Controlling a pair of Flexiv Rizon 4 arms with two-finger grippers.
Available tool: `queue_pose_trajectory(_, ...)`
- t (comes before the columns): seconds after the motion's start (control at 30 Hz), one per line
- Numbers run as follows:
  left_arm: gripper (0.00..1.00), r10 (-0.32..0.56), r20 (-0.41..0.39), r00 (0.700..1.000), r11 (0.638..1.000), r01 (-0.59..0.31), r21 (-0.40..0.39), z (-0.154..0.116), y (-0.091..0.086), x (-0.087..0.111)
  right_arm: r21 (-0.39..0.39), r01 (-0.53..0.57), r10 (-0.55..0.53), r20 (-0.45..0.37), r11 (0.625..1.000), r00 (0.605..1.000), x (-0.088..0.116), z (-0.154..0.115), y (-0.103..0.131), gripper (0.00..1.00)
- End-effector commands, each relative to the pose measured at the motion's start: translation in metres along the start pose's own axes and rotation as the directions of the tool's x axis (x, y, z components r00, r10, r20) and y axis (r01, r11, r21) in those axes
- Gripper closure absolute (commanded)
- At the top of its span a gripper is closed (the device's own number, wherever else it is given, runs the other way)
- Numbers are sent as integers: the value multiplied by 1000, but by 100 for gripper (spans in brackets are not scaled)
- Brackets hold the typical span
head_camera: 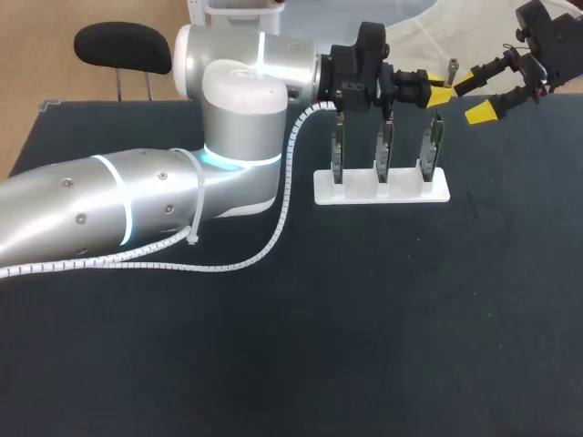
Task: Pick up the optical module with the left hand, and insert it into the network port with the right hand.
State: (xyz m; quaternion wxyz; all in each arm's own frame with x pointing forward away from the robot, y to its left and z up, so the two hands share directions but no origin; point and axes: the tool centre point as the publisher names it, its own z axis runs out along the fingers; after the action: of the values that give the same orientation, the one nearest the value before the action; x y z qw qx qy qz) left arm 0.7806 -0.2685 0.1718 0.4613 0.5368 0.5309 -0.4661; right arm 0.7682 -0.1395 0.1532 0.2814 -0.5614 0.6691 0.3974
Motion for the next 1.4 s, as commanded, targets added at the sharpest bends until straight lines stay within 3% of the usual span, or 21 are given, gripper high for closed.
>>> queue_pose_trajectory(0.03, 100, 3, 7, 1000, 1000, -3, -16, 0, -4, 2, 2, 1, -1, 1, 1000, 1000, 0, 0, 1, 0)
queue_pose_trajectory(1.4, 100, 12, -1, 1000, 1000, -12, -6, -4, -1, 4, 2, 1, -1, 1, 1000, 1000, 0, 0, 1, 0)
